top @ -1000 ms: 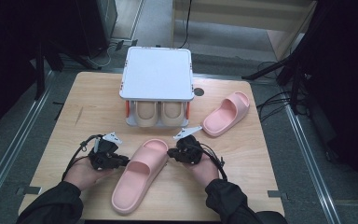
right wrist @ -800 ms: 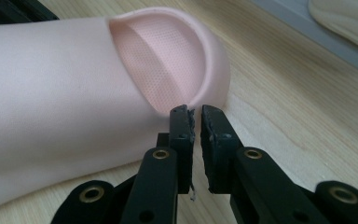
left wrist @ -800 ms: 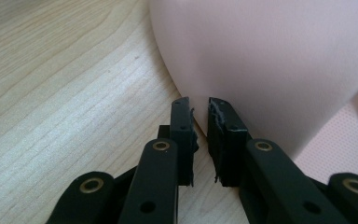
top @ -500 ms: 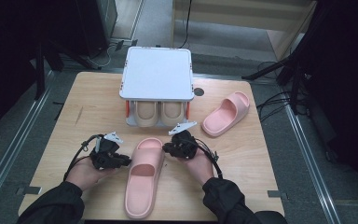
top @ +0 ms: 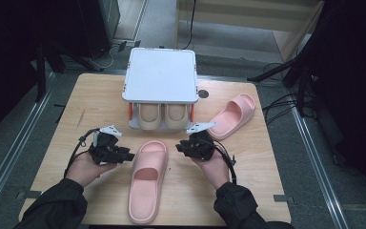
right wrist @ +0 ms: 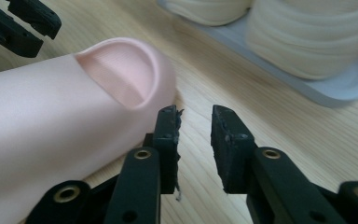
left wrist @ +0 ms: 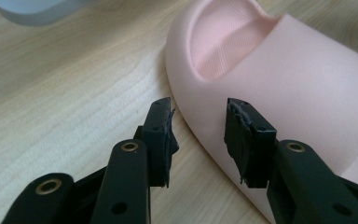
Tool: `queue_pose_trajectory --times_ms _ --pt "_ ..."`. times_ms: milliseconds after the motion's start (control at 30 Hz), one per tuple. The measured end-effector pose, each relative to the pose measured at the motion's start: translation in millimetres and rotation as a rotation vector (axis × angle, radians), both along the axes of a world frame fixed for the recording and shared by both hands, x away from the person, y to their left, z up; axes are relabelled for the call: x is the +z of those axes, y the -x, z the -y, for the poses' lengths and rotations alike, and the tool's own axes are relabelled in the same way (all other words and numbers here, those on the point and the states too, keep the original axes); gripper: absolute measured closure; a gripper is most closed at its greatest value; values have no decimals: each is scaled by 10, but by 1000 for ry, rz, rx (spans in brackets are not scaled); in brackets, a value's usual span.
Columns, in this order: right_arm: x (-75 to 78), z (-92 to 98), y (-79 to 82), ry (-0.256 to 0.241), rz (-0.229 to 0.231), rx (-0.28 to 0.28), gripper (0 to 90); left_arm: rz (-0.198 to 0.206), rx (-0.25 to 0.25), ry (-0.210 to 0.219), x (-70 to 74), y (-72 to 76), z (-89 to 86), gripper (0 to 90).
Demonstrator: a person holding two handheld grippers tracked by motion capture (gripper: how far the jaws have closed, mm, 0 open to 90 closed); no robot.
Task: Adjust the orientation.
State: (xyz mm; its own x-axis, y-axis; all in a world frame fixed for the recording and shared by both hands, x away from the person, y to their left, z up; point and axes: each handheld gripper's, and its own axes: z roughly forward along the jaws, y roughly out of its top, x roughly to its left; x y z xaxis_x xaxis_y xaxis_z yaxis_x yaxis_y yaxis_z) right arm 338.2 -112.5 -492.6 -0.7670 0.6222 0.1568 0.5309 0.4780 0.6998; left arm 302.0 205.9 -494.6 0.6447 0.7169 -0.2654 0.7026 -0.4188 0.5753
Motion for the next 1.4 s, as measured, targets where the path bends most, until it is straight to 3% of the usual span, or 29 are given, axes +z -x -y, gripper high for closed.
queue_pose_trajectory --times_ms 500,767,800,900,1167,1400 --pt "124 675 -34 -29 28 -186 611 2 -18 18 43 -219 92 522" --pt "162 1099 -167 -43 37 -294 549 -13 -14 19 39 -269 60 479" --pt "171 1204 -224 -59 31 -324 500 -13 -12 25 38 -268 59 474" --pt "164 1313 -294 -50 35 -361 462 -14 -14 25 34 -263 59 468" --pt "36 1572 -556 -37 -17 -464 418 -15 -23 21 31 -230 43 452" --pt "-45 1695 -749 -25 -31 -532 393 -4 -15 41 44 -126 -10 443"
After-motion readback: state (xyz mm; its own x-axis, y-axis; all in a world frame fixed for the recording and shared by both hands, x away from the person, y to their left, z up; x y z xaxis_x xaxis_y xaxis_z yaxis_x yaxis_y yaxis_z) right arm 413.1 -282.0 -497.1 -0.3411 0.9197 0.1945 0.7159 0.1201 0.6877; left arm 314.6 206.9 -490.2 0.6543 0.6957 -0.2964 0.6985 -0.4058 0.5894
